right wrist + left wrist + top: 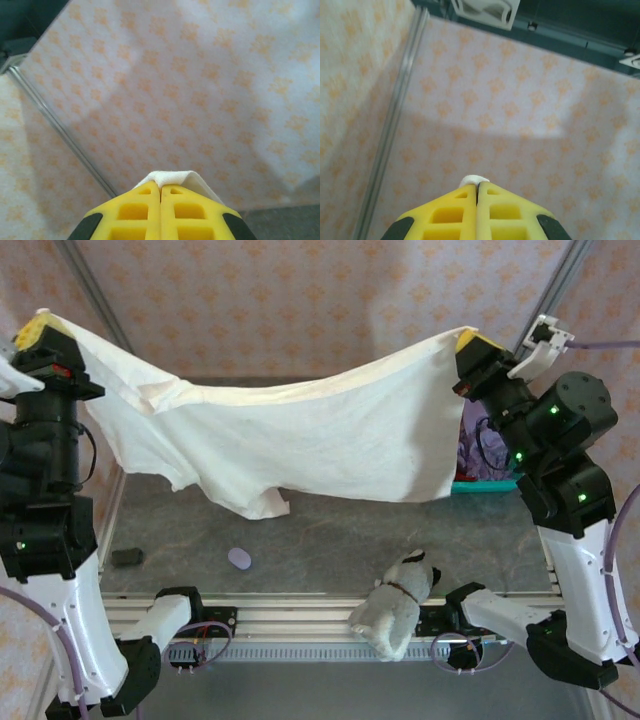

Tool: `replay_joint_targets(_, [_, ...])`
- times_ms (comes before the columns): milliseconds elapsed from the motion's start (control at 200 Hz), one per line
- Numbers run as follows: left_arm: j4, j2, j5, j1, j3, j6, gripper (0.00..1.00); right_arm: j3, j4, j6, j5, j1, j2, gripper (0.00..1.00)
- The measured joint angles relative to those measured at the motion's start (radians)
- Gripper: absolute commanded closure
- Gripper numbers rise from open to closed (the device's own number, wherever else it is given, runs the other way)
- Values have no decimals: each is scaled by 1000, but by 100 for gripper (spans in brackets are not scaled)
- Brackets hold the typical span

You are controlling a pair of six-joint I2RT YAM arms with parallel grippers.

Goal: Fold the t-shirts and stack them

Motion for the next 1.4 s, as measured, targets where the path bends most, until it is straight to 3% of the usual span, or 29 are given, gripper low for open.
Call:
replay_joint_targets(335, [101, 84, -82, 0, 229, 152, 100, 173, 19, -51, 13, 14, 73, 100])
replay_joint_targets(871, [156, 182, -180, 0, 284, 472, 100, 145, -57, -69, 26, 53, 101, 100])
replay_joint_targets(1166, [156, 256, -214, 0, 259, 542, 100, 156, -89, -120, 45, 189, 182, 100])
replay_joint_targets(1402, [141, 156, -232, 0, 166, 580, 100, 163, -109, -168, 72, 289, 197, 100])
